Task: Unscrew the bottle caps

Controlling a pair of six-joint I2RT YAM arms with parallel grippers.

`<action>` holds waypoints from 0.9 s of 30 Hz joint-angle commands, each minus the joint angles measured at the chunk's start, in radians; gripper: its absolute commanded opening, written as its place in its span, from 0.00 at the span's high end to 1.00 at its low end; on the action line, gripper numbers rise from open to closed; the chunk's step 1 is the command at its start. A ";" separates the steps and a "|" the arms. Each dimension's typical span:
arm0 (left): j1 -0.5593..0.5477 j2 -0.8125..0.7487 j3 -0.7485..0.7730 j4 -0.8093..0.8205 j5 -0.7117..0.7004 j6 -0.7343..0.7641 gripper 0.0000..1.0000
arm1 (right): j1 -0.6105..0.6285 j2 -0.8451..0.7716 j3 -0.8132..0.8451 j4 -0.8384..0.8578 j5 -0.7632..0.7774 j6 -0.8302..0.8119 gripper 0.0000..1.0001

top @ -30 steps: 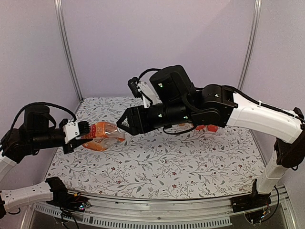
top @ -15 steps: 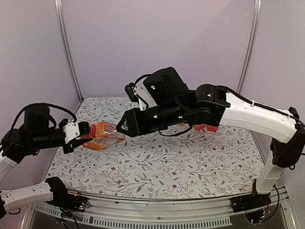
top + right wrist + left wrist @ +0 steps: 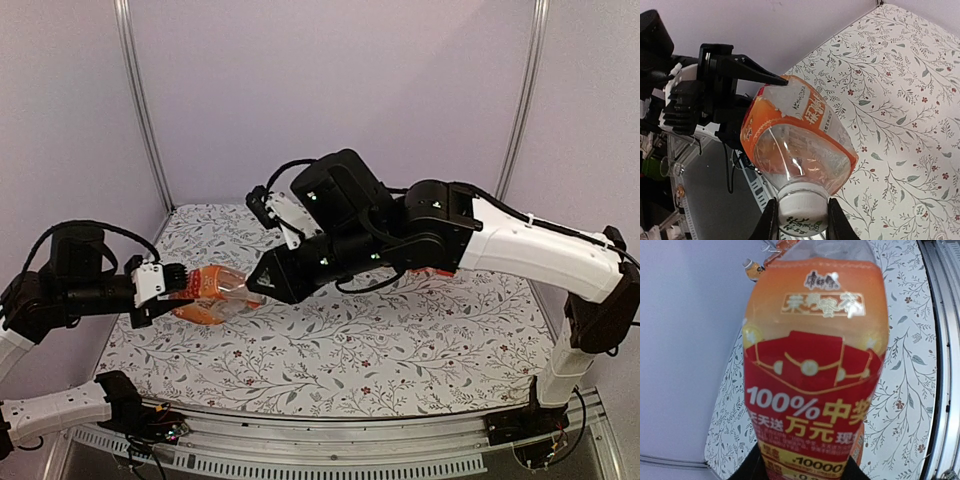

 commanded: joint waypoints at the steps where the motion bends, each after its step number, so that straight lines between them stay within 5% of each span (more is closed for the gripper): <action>1: -0.011 0.007 0.037 -0.171 0.213 0.037 0.99 | 0.135 -0.011 0.027 -0.070 0.118 -0.463 1.00; 6: -0.012 0.020 0.066 -0.405 0.403 0.114 0.99 | 0.240 -0.001 0.011 -0.129 0.398 -0.871 1.00; 15: -0.012 0.024 0.055 -0.449 0.377 0.179 1.00 | 0.345 0.008 -0.113 0.058 0.705 -1.470 1.00; 22: -0.012 0.015 0.050 -0.448 0.376 0.180 1.00 | 0.350 0.019 -0.137 0.162 0.685 -1.545 1.00; 24: -0.012 0.013 0.050 -0.439 0.376 0.172 1.00 | 0.349 0.026 -0.139 0.179 0.692 -1.535 0.80; 27: -0.012 0.010 0.051 -0.420 0.369 0.158 1.00 | 0.349 0.032 -0.141 0.198 0.712 -1.499 0.19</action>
